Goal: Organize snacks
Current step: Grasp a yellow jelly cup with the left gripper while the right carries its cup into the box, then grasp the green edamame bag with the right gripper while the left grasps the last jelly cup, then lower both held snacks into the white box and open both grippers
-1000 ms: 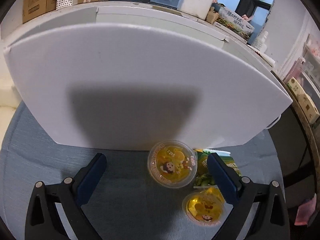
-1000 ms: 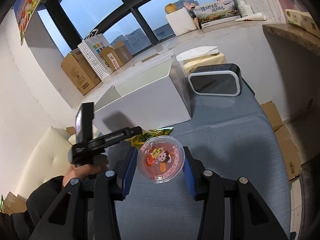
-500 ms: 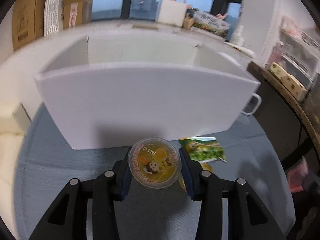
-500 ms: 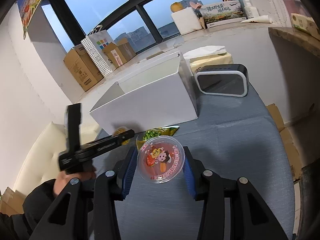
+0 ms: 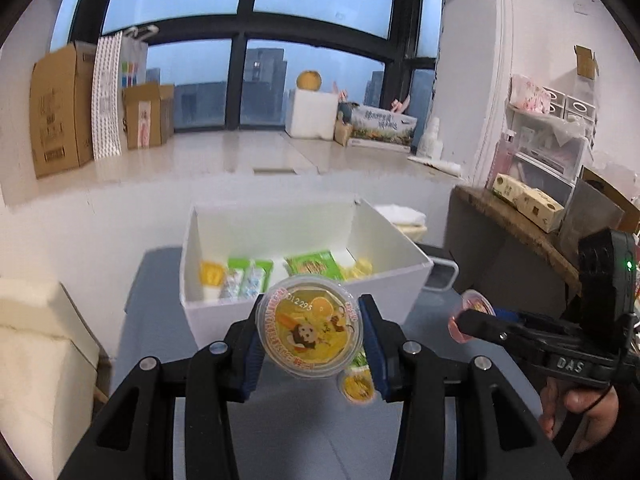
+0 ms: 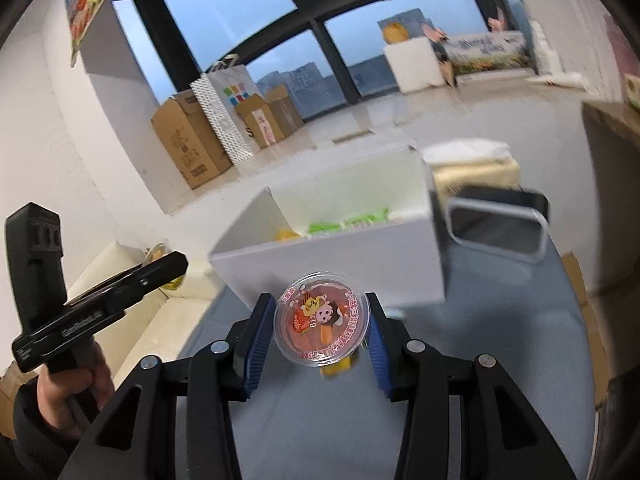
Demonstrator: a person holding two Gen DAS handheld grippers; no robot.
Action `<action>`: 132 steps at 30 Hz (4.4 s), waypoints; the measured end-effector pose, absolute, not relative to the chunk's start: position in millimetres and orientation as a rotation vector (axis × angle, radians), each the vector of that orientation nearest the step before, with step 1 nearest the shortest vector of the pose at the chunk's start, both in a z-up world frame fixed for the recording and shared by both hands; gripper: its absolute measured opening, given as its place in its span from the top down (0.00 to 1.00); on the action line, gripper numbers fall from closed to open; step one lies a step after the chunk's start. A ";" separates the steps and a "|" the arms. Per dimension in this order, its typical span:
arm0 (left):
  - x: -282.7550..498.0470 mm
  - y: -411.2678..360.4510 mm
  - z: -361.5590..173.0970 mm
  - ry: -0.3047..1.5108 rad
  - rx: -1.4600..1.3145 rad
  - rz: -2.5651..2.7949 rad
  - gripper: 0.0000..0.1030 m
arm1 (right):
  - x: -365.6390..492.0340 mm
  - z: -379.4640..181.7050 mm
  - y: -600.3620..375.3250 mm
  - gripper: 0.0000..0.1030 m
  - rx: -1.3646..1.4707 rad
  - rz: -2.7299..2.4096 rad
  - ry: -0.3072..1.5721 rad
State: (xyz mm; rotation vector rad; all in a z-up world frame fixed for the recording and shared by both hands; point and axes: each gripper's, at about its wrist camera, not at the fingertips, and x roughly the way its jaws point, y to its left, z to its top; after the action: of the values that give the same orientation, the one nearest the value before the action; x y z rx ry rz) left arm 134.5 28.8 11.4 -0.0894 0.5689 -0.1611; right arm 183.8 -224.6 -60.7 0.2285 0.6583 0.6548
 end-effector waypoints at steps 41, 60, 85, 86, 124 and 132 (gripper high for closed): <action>127.4 44.2 -3.5 0.499 -0.011 -0.086 0.00 | 203.0 -40.9 -209.7 0.00 0.101 0.687 0.585; 42.5 49.7 -64.2 0.592 -0.196 -0.073 0.00 | 253.1 -155.5 -189.7 0.00 0.418 0.470 0.939; 105.5 -23.6 -101.5 0.717 -0.075 -0.179 0.00 | 190.5 -105.6 -223.4 0.51 0.169 0.506 0.779; 110.7 -31.1 -103.7 0.726 -0.063 -0.187 0.00 | 185.0 -102.8 -232.7 0.51 0.187 0.507 0.771; 101.1 -11.0 -40.2 0.643 -0.077 -0.256 0.49 | 162.3 -75.9 -240.8 0.51 0.248 0.630 0.706; 137.0 36.9 -7.0 0.561 -0.040 -0.195 0.50 | 202.4 -44.6 -187.4 0.51 0.247 0.689 0.663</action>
State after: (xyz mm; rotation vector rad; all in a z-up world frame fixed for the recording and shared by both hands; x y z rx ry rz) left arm 137.0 36.9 -7.0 -0.0401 0.5613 -0.1946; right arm 202.4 -187.4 -44.6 0.2472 0.6626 0.6893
